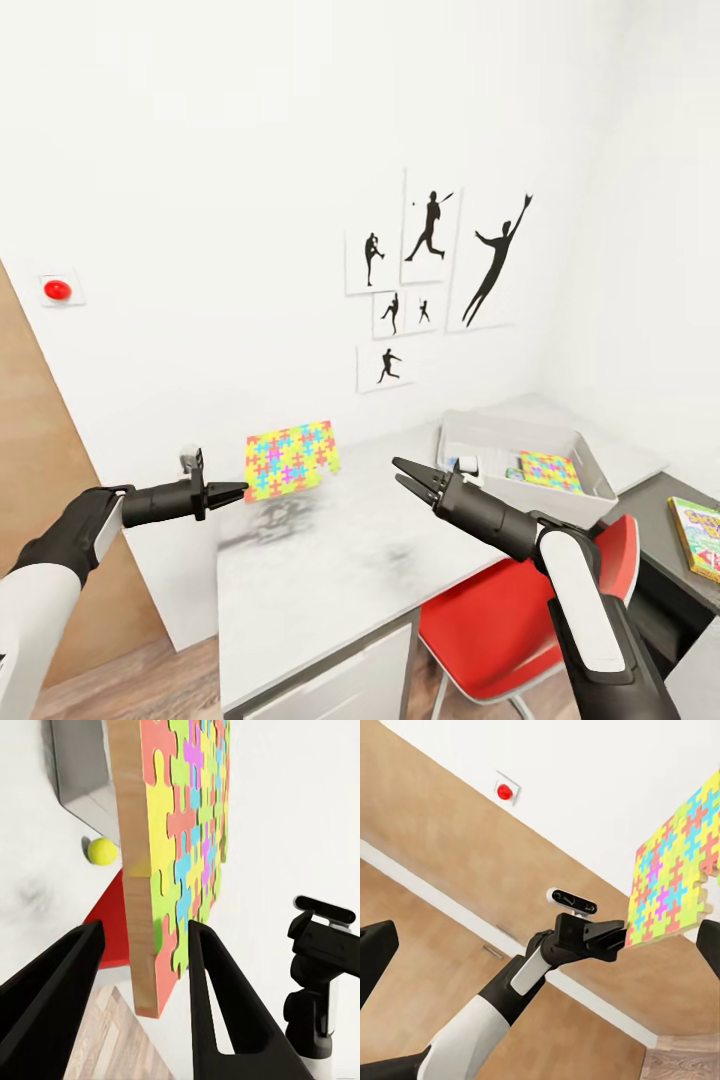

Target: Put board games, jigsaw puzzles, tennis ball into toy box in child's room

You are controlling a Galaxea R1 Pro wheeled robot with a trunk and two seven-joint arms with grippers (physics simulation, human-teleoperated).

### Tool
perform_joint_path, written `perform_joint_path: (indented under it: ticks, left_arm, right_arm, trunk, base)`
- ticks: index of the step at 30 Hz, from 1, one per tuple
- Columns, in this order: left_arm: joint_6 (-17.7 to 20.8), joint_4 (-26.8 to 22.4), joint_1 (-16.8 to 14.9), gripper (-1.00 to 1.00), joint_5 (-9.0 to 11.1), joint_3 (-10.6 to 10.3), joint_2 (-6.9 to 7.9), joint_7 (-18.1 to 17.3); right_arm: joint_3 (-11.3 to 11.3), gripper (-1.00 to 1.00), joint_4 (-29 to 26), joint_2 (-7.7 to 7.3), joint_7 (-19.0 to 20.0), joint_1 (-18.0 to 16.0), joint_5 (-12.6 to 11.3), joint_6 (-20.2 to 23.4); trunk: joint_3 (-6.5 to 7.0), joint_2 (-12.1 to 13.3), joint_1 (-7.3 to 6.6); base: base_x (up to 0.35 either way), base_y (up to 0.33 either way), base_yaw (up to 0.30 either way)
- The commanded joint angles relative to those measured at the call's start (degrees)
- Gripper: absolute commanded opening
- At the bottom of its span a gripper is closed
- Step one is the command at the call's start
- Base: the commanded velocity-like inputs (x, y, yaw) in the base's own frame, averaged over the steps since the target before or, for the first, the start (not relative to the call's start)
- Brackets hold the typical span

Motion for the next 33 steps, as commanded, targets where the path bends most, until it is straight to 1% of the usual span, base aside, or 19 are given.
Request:
perform_joint_path:
  ticks: [1,16,25,33]
  left_arm:
    - [0.6,0.0,0.0,-1.0,0.0,0.0,0.0,-0.1]
    - [0.5,0.0,0.0,-1.0,0.0,0.0,-0.03,-0.1]
    - [0.5,0.0,0.0,-1.0,0.0,-0.1,-0.18,-0.1]
    - [0.5,0.0,0.0,-1.0,0.0,-0.1,-0.14,-0.1]
  right_arm:
    - [-0.1,1.0,0.0,0.07,0.4,-0.1,0.3,0.3]
    - [0.0,1.0,0.0,0.14,0.2,-0.1,0.4,0.1]
    - [0.0,1.0,0.0,0.16,0.2,-0.1,0.3,-0.2]
    - [0.2,1.0,0.0,0.16,0.4,-0.1,0.3,-2.1]
  trunk:
    - [0.15,0.3,-0.19]
    - [4.08,6.3,-3.49]
    - [4.78,6.3,-3.49]
    - [4.88,6.3,-3.49]
  base:
    - [0.0,0.0,-0.138]
    - [0.0,0.0,-0.135]
    - [0.0,0.0,-0.124]
    - [0.0,0.0,-0.02]
